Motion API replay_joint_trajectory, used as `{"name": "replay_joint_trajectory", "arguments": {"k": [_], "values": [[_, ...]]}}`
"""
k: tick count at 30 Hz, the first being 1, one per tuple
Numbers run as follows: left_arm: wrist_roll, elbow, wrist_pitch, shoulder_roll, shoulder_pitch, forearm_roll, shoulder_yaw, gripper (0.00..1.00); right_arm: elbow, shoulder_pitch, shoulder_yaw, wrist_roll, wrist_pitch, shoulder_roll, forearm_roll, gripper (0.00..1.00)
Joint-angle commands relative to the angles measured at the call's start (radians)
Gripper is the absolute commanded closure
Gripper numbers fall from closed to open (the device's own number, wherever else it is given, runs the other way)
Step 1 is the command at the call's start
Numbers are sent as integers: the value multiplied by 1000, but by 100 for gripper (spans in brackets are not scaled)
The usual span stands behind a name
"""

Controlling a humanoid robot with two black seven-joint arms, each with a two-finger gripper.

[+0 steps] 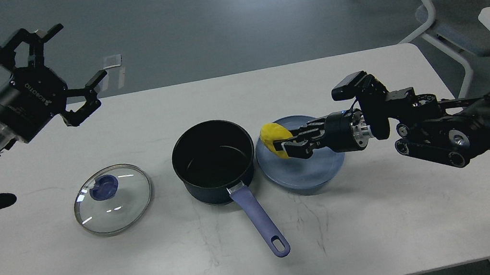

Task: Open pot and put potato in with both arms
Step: 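Grasp the yellow potato with the right gripper and lift it, then move the potato over the pot and release it inside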

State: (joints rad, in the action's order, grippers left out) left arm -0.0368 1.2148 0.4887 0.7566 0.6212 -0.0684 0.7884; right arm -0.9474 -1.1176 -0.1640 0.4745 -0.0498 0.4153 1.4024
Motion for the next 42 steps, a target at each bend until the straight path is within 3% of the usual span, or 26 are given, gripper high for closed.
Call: {"name": "replay_joint_trajectory", "arguments": {"k": [1, 7, 11, 20, 21, 23, 26, 31, 36, 39, 40, 42], "values": [[0, 0, 0, 0, 0, -1, 0, 2, -39, -42, 0, 3, 1, 33, 1, 90], [0, 0, 0, -2, 0, 1, 0, 2, -31, -88, 0, 3, -1, -20, 1, 90], [0, 2, 0, 1, 2, 1, 0, 2, 9, -120, -9, 3, -5, -145, 0, 90], [-12, 8, 0, 17, 0, 1, 3, 2, 116, -107, -98, 4, -10, -269, 0, 88], [-12, 8, 0, 17, 0, 1, 3, 2, 121, -105, -101, 4, -10, -273, -2, 85], [-12, 9, 0, 17, 0, 1, 6, 2, 154, -85, -100, 3, -2, -280, -10, 67], [-12, 9, 0, 17, 0, 1, 11, 2, 171, -80, -94, 3, 1, -296, -16, 61], [-12, 9, 0, 26, 0, 1, 12, 2, 171, -91, -91, 1, 8, -334, -20, 36], [-12, 9, 0, 29, 0, 1, 11, 2, 171, -88, -89, -1, 18, -337, -20, 33], [-12, 9, 0, 29, 2, 1, 11, 2, 173, -88, -83, -4, 24, -342, -22, 15], [-12, 9, 0, 29, 0, 1, 11, 2, 173, -87, -68, -5, 28, -343, -22, 3], [-12, 9, 0, 29, 0, 1, 12, 2, 171, -84, -42, -10, 27, -343, -22, 1]]}}
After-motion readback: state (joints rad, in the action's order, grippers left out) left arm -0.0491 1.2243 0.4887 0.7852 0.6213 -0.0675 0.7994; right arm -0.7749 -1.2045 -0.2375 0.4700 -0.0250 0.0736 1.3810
